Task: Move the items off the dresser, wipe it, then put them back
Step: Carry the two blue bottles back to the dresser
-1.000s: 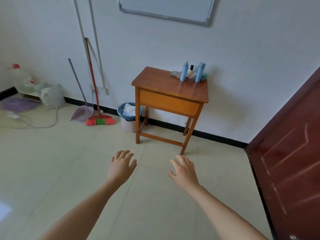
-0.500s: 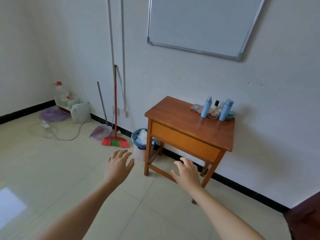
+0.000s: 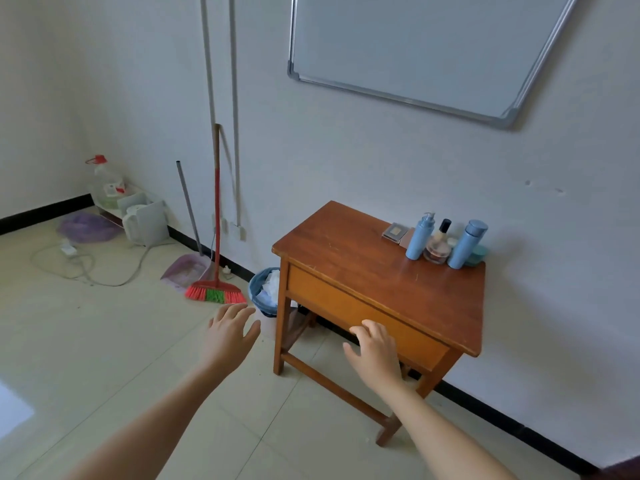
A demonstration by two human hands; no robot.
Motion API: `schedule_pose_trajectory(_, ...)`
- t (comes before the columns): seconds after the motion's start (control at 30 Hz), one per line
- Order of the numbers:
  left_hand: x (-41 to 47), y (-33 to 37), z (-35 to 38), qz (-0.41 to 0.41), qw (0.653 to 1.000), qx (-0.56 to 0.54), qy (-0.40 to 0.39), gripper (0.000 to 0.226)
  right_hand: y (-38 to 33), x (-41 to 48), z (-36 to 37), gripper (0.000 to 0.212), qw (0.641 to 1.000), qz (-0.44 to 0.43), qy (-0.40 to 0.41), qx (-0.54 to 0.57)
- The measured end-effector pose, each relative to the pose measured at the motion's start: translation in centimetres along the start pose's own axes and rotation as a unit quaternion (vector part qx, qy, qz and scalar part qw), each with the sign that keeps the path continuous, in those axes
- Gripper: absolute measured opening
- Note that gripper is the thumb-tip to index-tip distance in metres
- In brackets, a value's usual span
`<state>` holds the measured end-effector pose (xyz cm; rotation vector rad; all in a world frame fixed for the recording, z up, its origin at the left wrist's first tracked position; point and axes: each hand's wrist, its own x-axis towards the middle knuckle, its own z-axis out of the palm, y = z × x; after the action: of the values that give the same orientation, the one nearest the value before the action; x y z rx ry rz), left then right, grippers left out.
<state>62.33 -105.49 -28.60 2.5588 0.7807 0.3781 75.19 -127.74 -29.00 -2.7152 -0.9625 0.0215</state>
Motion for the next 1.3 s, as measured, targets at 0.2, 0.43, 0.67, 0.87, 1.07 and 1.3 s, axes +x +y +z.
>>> schedule_pose_trajectory(0.2, 10.0, 3.8, 3.6, 0.043, 0.998, -0.043, -0.025, 0.035, 4.4, 6.8, -1.3, 0.04, 0.997, 0.072, 0.009, -0.013)
schedule_pose_trajectory(0.43, 16.8, 9.5, 9.4, 0.112, 0.986, -0.066, -0.104, 0.039, 10.0, 10.2, -1.9, 0.04, 0.984, 0.176, 0.03, -0.001)
schedule_pose_trajectory(0.67, 21.5, 15.7, 13.1, 0.145, 0.979, -0.08, -0.118, 0.039, 17.9, 14.1, -4.6, 0.04, 0.967, 0.231, 0.105, 0.038)
schedule_pose_trajectory(0.87, 27.2, 22.7, 14.9, 0.154, 0.98, -0.099, -0.083, 0.04, 25.6, 20.4, -8.3, 0.045, 0.939, 0.249, 0.207, 0.116)
schedule_pose_trajectory(1.07, 31.1, 29.1, 17.5, 0.153, 0.975, -0.145, -0.069, 0.042, 31.1, 24.2, -10.8, 0.053, 0.916, 0.242, 0.268, 0.177)
schedule_pose_trajectory(1.3, 33.1, 33.4, 20.3, 0.114, 0.967, -0.197, -0.118, 0.058, 35.1, 27.1, -11.7, 0.063, 0.91, 0.218, 0.276, 0.219)
